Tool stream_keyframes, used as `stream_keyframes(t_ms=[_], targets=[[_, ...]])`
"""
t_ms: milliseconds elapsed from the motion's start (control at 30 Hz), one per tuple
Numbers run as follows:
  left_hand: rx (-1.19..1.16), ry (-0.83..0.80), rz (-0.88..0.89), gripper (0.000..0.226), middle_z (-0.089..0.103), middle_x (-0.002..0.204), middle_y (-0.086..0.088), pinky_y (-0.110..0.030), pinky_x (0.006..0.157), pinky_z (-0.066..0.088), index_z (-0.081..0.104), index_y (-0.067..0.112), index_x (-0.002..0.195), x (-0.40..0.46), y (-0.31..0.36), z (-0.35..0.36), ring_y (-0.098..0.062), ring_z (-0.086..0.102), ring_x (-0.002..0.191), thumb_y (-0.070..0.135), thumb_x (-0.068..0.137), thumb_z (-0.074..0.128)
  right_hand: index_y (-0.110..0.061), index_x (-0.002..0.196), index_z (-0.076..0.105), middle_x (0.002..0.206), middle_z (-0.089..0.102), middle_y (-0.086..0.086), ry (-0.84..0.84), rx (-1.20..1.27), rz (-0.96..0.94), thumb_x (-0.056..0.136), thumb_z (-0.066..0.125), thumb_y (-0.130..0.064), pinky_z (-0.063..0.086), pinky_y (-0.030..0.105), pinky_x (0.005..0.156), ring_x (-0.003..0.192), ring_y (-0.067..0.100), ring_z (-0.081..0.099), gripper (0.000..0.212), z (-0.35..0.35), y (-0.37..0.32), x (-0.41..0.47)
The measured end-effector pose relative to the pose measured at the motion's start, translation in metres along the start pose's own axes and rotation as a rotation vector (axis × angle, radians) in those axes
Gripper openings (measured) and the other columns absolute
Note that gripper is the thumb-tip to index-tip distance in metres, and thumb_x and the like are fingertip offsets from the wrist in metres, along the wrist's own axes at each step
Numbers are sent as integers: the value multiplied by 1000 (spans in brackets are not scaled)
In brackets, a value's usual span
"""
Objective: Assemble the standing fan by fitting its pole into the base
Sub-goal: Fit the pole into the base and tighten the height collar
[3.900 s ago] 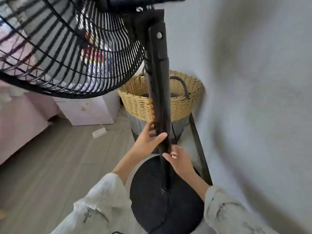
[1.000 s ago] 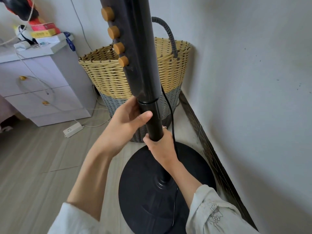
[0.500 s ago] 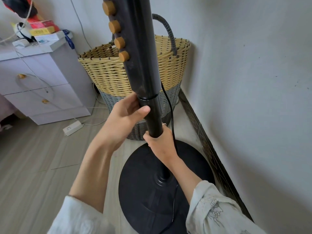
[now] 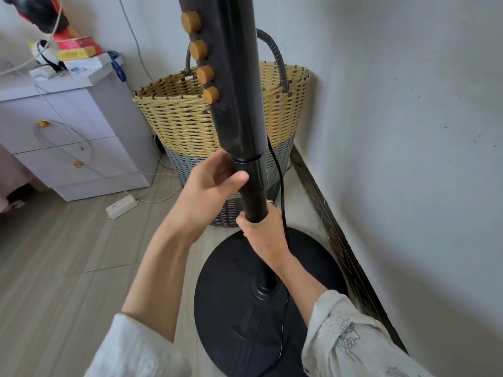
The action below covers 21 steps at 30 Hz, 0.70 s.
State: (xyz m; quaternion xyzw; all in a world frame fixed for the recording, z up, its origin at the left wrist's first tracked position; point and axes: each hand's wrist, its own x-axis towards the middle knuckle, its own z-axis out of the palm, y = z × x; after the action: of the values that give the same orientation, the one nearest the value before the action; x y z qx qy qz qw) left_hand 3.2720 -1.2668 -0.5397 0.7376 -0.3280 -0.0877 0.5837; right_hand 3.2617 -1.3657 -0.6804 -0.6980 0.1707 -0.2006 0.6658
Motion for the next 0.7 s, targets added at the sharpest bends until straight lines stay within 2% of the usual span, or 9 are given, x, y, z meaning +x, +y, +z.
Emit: stream_keyframes(t_ms=[133, 200, 300, 367, 400, 467, 533, 600, 700], targets=[[98, 232, -60, 35, 68, 101, 0, -28, 87, 49, 56, 18, 111, 2, 0, 14, -10, 62, 95, 14, 79, 70, -27, 82, 53, 71, 58, -3, 1, 28, 16, 64, 69, -27, 53, 29, 60, 64, 15, 60, 24, -1, -2, -1], [187, 373, -56, 37, 68, 99, 0, -32, 85, 50, 56, 21, 106, 2, 2, 25, -9, 61, 90, 24, 74, 75, -21, 85, 57, 75, 62, 5, 11, 46, 27, 64, 70, -25, 57, 37, 62, 66, 21, 62, 25, -2, -3, 0], [333, 464, -66, 44, 65, 108, -6, -44, 95, 47, 60, 19, 109, 3, 1, 40, -18, 61, 98, 39, 72, 73, -13, 92, 60, 83, 67, 13, -1, 48, 26, 67, 71, -22, 58, 46, 69, 73, 26, 66, 29, -3, -5, 1], [338, 424, -78, 44, 60, 114, -9, -30, 93, 48, 59, 18, 110, 6, 0, 34, -14, 59, 97, 39, 74, 72, -13, 92, 60, 83, 67, 12, -15, 51, 25, 68, 71, -21, 59, 46, 70, 73, 25, 66, 28, -2, -6, 1], [289, 346, -75, 39, 57, 116, -8, -21, 91, 47, 58, 18, 110, 7, -1, 28, -11, 57, 99, 35, 77, 70, -15, 90, 59, 79, 65, 9, -14, 44, 20, 67, 70, -21, 59, 45, 69, 70, 22, 65, 26, -2, -6, 1], [106, 108, -59, 30, 60, 117, -2, -19, 93, 45, 55, 17, 115, 4, -1, 14, -8, 56, 108, 18, 86, 61, -22, 82, 56, 70, 59, -1, -5, 22, 5, 66, 69, -21, 59, 37, 64, 62, 13, 60, 20, -1, -5, 1], [-31, -11, -10, 29, 66, 110, 5, -15, 86, 48, 56, 16, 116, 2, -4, 3, -2, 60, 105, 5, 89, 54, -27, 76, 53, 63, 54, -9, -3, 12, -3, 66, 69, -20, 54, 26, 57, 56, 7, 56, 20, 0, -5, -1], [-31, 40, 29, 29, 68, 102, 7, -14, 80, 49, 59, 19, 110, 2, -7, -2, -1, 63, 97, 2, 87, 57, -28, 76, 51, 62, 52, -9, -3, 19, 3, 67, 69, -18, 48, 21, 55, 54, 6, 54, 22, 0, -4, -3], [43, 259, 15, 34, 67, 100, 2, -17, 84, 49, 59, 20, 107, 2, -7, 15, -11, 63, 95, 14, 77, 72, -23, 81, 55, 69, 60, -2, 20, 33, 6, 68, 71, -18, 54, 30, 59, 62, 15, 61, 21, -1, -5, -3]])
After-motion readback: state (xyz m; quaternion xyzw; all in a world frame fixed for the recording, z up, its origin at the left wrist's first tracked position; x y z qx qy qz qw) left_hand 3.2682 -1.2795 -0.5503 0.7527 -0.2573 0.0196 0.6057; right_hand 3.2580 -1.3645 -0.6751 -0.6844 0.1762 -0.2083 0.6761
